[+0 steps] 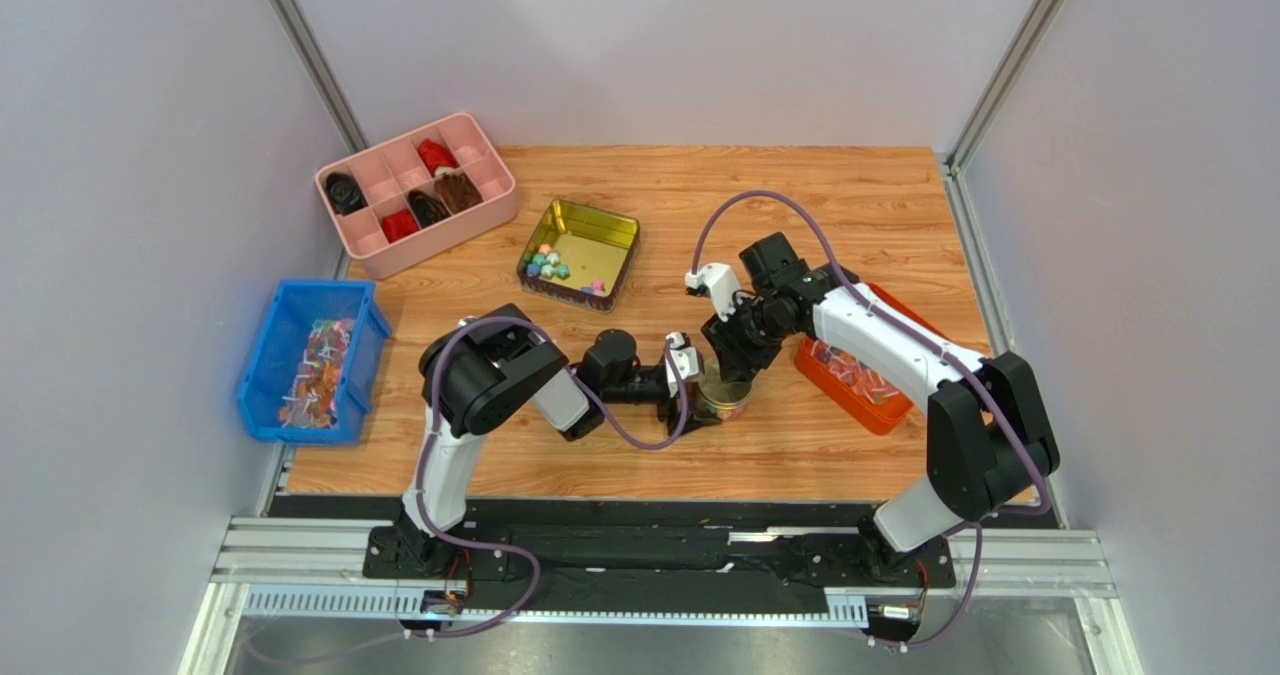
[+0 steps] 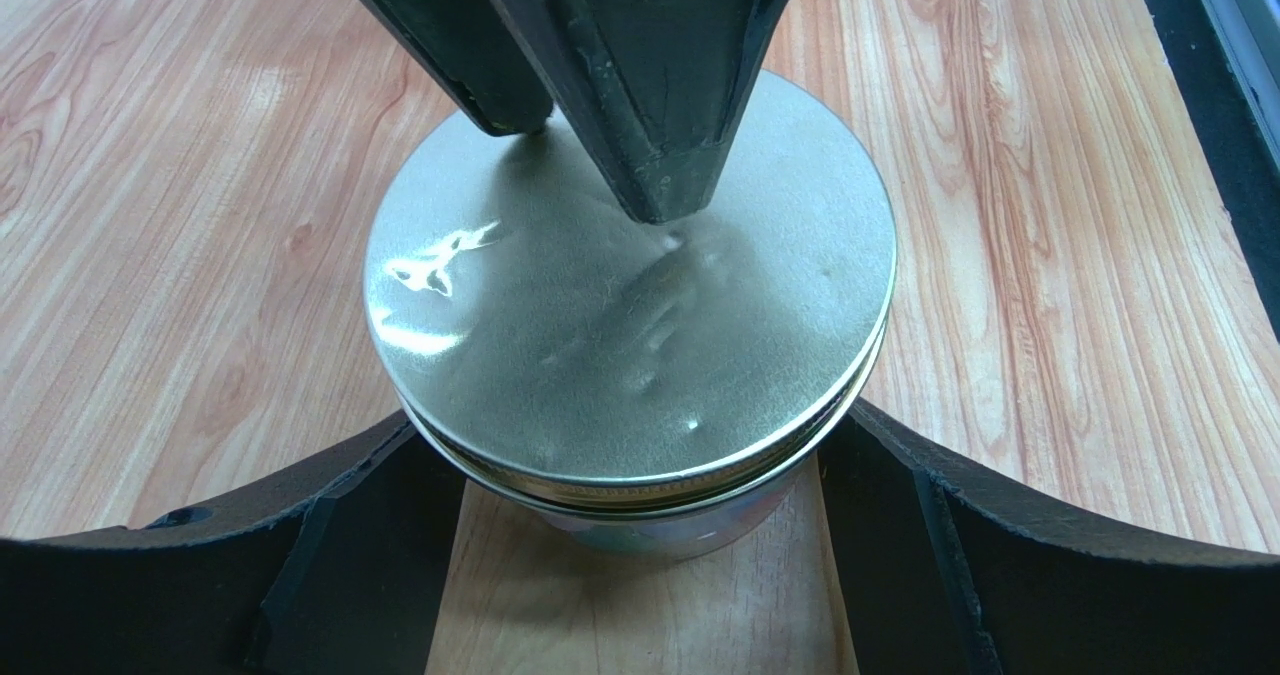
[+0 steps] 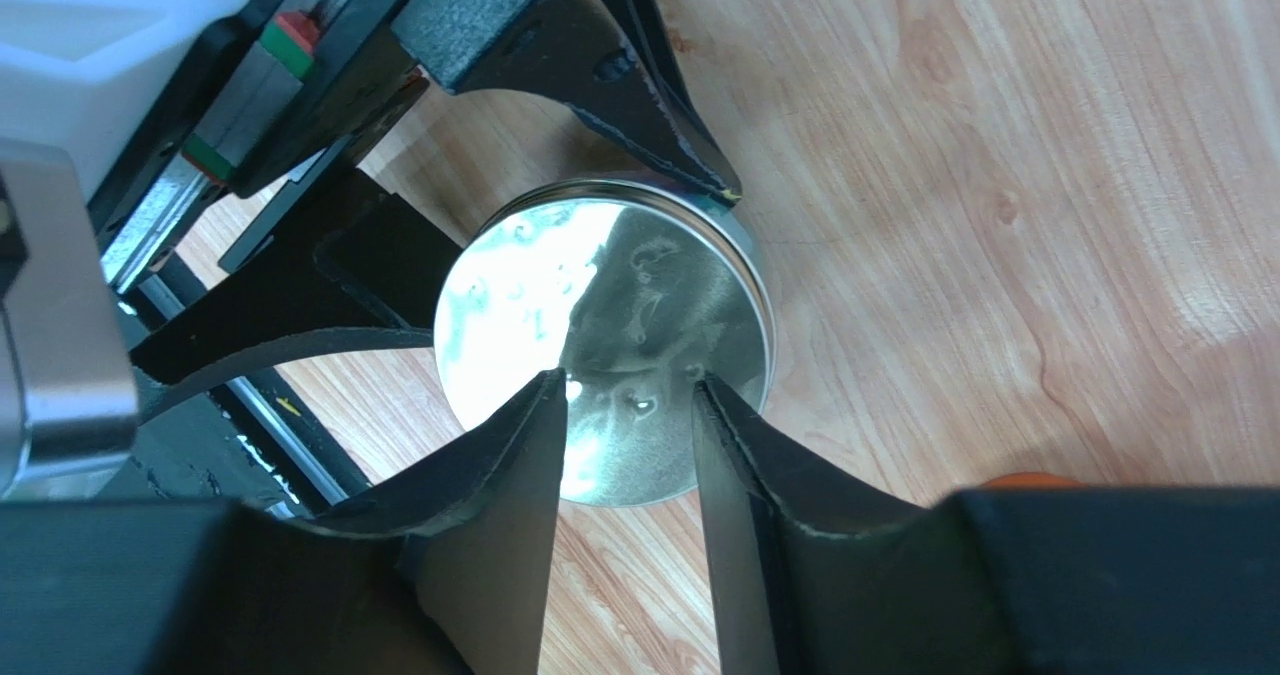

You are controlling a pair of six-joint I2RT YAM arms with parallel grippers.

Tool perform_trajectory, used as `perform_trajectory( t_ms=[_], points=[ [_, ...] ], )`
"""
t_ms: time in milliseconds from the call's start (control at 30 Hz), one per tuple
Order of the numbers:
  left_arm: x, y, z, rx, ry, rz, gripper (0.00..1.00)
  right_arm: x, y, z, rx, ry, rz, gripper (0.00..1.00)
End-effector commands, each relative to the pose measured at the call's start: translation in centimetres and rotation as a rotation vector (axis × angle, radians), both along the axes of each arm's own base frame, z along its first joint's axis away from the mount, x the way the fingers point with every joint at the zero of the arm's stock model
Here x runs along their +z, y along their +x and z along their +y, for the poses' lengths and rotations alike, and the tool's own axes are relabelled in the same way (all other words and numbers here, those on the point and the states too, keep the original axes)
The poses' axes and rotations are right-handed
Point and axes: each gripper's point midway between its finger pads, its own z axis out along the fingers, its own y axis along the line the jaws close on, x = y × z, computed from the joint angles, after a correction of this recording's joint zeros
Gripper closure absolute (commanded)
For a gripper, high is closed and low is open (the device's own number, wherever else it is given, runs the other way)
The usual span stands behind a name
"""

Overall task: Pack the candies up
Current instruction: Screw the bottle lid onto the packing bottle.

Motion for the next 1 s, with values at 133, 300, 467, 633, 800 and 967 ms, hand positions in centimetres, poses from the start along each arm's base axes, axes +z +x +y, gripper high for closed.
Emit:
perform_trajectory(
  t_ms=[133, 300, 467, 633, 800, 967],
  points=[
    [2.8, 0.9, -1.0, 0.002, -0.065, -0.083, 0.27, 0.4, -0.1, -0.6, -0.002, 0.017, 0.023, 0.56],
    [2.8, 0.8, -1.0, -0.002, -0.066, -0.078, 0.27, 2.1, 1.1, -0.6, -0.018, 0.049, -0.035, 0.52],
    [2.7, 0.8, -1.1, -0.003, -0.065, -0.075, 0.27, 2.1, 2.0, 0.0, -0.01, 0.054, -0.025, 0.51],
    [2.7, 0.8, -1.1, 0.001, -0.063, -0.079, 0.27, 1.0, 2.4, 0.7, 0.003, 0.054, 0.035, 0.52],
    [2.9, 0.9, -1.0, 0.005, -0.065, -0.083, 0.29, 0.1, 2.0, 0.3, 0.003, 0.044, 0.076, 0.54],
    [2.8, 1.1, -1.0, 0.014, -0.058, -0.081, 0.34, 0.6, 1.5, -0.5, -0.016, 0.06, 0.094, 0.6]
  ],
)
